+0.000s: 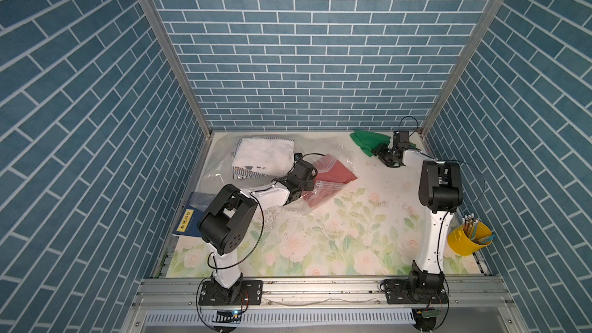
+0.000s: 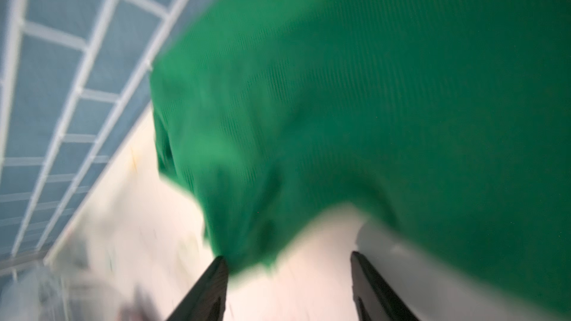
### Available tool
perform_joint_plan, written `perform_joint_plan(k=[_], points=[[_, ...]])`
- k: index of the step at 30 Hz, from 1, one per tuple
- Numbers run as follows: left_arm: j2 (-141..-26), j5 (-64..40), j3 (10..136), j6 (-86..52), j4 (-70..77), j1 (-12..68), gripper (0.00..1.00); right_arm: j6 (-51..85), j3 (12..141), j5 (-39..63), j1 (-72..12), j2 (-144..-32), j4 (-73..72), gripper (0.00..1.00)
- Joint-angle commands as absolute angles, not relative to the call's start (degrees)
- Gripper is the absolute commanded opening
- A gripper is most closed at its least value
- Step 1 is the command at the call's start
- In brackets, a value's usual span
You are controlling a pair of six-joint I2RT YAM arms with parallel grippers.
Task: Take the tank top out of the vacuum bag
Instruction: Move the tank top to the corner of the board.
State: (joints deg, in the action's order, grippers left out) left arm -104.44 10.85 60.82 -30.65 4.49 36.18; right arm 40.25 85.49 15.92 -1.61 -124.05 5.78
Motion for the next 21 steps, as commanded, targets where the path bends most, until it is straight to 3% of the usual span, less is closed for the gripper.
perform_joint_plan(k=[1, 6, 10, 14, 21], points=[[-104.18, 8.23, 60.32, -30.74, 5.18, 35.33, 0.04, 43.02, 76.10, 12.05, -0.01, -117.96, 1.80, 0.72], [-105.12, 6.17, 61.91, -30.02, 4.08, 35.25, 0.05, 43.29, 70.14, 10.83, 1.44, -118.23, -2.19, 0.82], [-105.01, 4.93, 62.05, -30.05, 3.62, 35.07, 0.04, 42.03, 75.30, 8.75, 3.09, -123.79, -1.47, 0.85], [-105.11, 3.32, 62.52, -30.54, 3.01, 35.07, 0.05, 41.18, 81.27, 6.98, 4.21, -129.04, -1.74, 1.00], [-105.29, 1.34, 63.95, -30.50, 3.89, 35.07, 0.05, 41.22, 79.10, 12.64, 3.84, -122.09, -8.40, 0.99]])
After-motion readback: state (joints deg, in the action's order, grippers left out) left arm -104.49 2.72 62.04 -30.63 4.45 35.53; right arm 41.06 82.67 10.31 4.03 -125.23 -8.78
